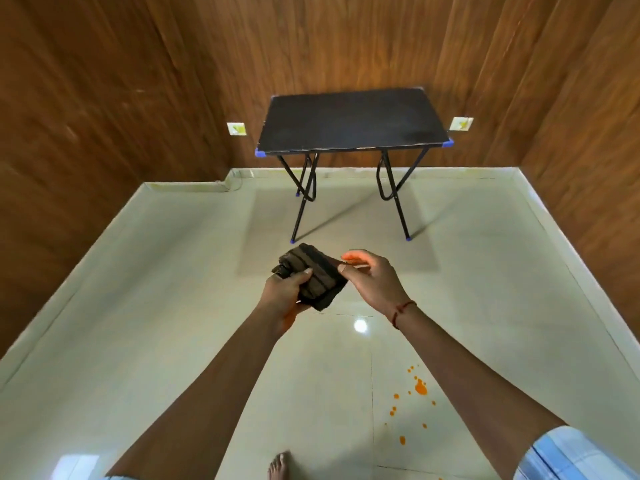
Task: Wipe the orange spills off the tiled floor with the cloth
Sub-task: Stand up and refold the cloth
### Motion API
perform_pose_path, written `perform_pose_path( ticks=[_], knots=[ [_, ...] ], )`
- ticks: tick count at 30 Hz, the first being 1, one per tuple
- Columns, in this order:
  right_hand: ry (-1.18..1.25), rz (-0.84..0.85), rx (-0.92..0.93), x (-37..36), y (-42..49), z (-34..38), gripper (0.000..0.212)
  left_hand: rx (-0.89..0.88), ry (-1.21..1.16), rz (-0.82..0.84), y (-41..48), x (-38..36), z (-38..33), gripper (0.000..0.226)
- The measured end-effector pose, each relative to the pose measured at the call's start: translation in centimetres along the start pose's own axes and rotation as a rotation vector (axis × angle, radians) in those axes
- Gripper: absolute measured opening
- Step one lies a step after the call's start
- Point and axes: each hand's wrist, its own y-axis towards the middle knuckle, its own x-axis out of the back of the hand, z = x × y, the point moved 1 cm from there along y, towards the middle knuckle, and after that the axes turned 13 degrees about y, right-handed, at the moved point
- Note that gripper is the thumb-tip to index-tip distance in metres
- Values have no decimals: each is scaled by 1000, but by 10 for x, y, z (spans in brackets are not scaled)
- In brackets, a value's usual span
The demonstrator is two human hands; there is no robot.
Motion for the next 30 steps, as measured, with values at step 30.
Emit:
perform_pose_path(
  ticks=[30],
  knots=[
    [-230,331,460,27,-228,66,34,-341,-522,38,-248,-20,59,24]
  ],
)
